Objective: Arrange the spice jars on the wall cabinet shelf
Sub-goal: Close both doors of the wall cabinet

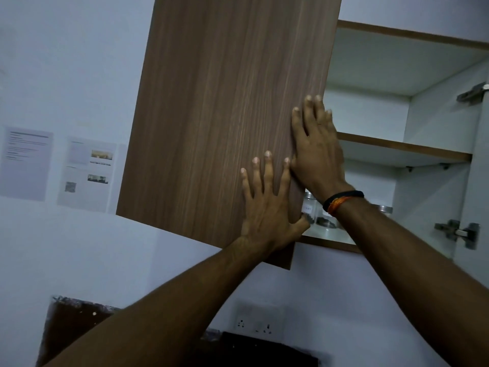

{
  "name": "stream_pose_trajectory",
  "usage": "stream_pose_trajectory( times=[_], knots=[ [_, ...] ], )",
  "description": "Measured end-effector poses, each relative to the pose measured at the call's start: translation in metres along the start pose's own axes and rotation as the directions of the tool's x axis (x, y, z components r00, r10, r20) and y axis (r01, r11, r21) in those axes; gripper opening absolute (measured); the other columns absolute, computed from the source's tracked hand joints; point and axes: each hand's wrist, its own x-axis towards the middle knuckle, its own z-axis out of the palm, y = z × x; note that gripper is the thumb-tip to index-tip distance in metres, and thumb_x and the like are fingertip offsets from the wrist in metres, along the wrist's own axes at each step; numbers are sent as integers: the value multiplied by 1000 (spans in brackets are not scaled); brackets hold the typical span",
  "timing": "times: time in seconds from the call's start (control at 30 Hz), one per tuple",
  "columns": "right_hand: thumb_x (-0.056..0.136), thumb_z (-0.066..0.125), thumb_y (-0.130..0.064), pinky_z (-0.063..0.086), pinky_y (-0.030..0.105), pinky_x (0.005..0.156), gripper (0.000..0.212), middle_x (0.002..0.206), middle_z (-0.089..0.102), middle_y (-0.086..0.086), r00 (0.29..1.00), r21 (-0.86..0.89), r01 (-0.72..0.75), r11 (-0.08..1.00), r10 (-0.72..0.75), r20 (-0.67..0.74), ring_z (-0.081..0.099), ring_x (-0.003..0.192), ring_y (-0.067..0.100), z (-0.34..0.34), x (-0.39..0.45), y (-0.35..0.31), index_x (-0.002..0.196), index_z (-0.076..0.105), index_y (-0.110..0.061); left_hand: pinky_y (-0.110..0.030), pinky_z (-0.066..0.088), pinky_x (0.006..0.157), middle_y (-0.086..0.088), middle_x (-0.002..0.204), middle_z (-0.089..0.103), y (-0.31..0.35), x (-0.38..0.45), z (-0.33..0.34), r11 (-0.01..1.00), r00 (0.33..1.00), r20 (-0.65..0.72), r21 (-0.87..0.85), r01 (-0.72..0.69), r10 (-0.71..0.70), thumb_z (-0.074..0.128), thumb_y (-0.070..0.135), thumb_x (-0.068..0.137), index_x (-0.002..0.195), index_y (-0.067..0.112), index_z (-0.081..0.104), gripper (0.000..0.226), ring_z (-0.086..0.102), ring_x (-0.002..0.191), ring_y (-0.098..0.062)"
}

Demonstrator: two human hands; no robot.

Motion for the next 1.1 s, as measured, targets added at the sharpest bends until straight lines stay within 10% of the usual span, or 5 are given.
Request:
stream_pose_trajectory(
  times=[1.1],
  knots=[
    [95, 18, -43, 4, 44, 128, 80, 167, 5, 26, 995, 169, 56, 984, -68, 71, 5, 157, 37, 118, 7, 30, 159, 13, 5, -67, -1, 117, -23, 165, -9, -45, 35, 108, 986, 995, 26, 133, -104, 101, 39, 84, 78, 160, 12, 0, 115, -10, 152, -42]
  ],
)
